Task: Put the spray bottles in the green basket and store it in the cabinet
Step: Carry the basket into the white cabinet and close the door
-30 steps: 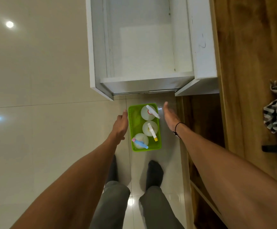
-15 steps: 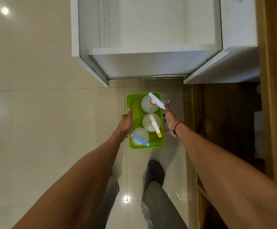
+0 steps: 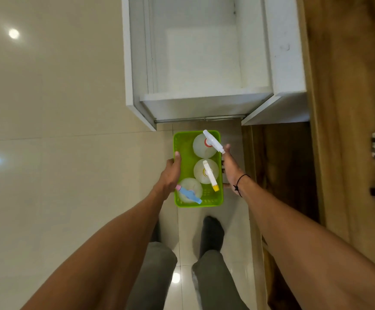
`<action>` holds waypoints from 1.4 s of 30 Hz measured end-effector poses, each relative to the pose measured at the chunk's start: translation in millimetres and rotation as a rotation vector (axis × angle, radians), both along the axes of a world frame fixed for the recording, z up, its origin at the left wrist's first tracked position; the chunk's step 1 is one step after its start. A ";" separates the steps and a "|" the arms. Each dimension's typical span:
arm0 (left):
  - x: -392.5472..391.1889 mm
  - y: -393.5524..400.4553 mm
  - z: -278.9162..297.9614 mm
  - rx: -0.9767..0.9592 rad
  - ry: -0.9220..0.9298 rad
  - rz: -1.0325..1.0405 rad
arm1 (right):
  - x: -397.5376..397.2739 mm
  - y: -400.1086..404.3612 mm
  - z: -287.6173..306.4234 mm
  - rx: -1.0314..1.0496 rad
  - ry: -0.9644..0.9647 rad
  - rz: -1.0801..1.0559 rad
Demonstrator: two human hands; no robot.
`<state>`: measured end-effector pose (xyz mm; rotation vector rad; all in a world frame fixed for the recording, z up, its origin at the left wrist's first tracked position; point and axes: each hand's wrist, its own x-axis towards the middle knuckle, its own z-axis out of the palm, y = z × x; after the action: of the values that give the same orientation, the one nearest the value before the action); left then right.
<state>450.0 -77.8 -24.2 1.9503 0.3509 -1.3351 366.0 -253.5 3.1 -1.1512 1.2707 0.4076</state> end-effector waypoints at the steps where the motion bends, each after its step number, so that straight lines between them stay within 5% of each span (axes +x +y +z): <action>1: 0.6 0.5 14.7 -0.004 0.005 0.005 | -0.2 -0.4 15.6 -0.004 -0.006 0.004; 23: 51.2 -49.8 294.0 -0.136 0.033 0.063 | 43.9 -57.5 285.1 0.011 -0.094 0.036; 31: 116.2 -88.4 326.6 -0.191 -0.012 0.046 | 104.1 -97.2 316.7 0.008 -0.128 0.107; 42: 206.2 -130.7 293.6 -0.210 0.050 0.061 | 193.2 -143.7 290.6 -0.025 -0.111 0.104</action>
<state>656.2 -208.4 269.4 1.7223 0.2795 -1.3275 559.2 -397.2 293.7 -1.2482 1.1253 0.3997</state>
